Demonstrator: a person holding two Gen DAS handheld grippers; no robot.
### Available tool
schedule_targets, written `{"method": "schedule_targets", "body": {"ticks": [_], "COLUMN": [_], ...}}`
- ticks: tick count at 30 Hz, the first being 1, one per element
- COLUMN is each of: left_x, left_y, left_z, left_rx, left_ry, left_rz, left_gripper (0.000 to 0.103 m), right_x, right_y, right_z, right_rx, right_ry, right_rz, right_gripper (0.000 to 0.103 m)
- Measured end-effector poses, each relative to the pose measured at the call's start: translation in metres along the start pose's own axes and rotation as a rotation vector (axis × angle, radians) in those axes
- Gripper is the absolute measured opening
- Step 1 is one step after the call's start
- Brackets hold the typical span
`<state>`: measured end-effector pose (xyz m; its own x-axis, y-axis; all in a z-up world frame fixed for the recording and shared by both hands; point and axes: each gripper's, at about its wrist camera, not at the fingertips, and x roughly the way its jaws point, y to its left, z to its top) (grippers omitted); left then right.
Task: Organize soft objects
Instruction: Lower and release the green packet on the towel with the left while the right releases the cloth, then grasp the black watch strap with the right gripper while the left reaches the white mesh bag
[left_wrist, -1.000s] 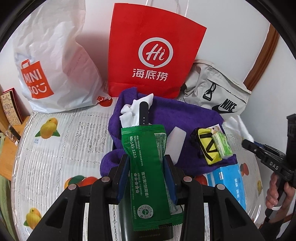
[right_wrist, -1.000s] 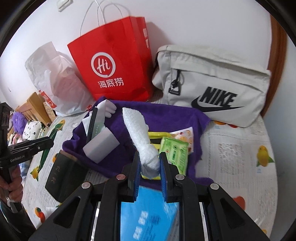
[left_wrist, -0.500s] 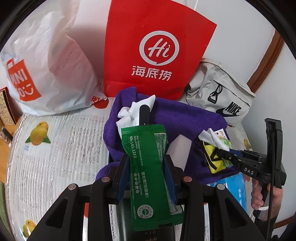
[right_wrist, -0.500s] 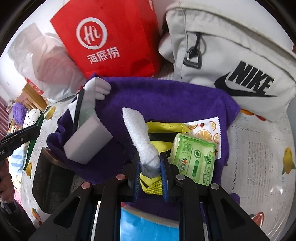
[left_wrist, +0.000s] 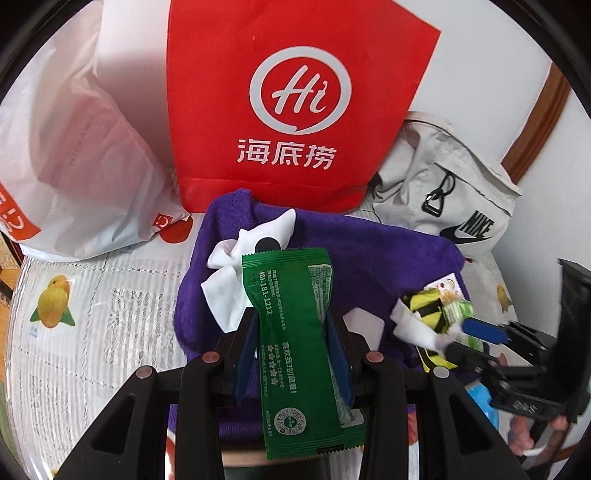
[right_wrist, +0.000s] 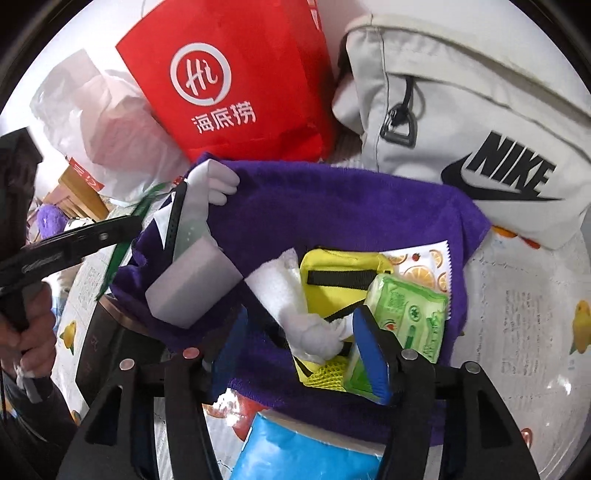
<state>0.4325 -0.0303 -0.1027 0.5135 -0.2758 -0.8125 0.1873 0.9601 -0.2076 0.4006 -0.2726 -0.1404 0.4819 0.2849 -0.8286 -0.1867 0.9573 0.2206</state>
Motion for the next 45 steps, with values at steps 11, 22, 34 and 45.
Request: {"method": "schedule_targets", "body": {"ticks": [11, 22, 34, 45], "left_x": [0.032, 0.034, -0.037, -0.111], "left_y": [-0.001, -0.004, -0.001, 0.013], "left_z": [0.005, 0.004, -0.016, -0.097], "left_rx": [-0.031, -0.023, 0.004, -0.023], "left_ry": [0.057, 0.079, -0.033, -0.024], "left_rz": [-0.034, -0.044, 0.010, 0.041], "left_gripper": [0.037, 0.063, 0.063, 0.063], "right_x": [-0.042, -0.052, -0.083, -0.129], "right_y": [-0.002, 0.001, 0.018, 0.046], "right_z": [-0.010, -0.019, -0.046, -0.105], "right_rx": [0.009, 0.010, 0.013, 0.023], "right_ry": [-0.089, -0.098, -0.108, -0.123], "right_rz": [-0.018, -0.034, -0.040, -0.008], "right_gripper": [0.059, 0.059, 0.059, 0.059]}}
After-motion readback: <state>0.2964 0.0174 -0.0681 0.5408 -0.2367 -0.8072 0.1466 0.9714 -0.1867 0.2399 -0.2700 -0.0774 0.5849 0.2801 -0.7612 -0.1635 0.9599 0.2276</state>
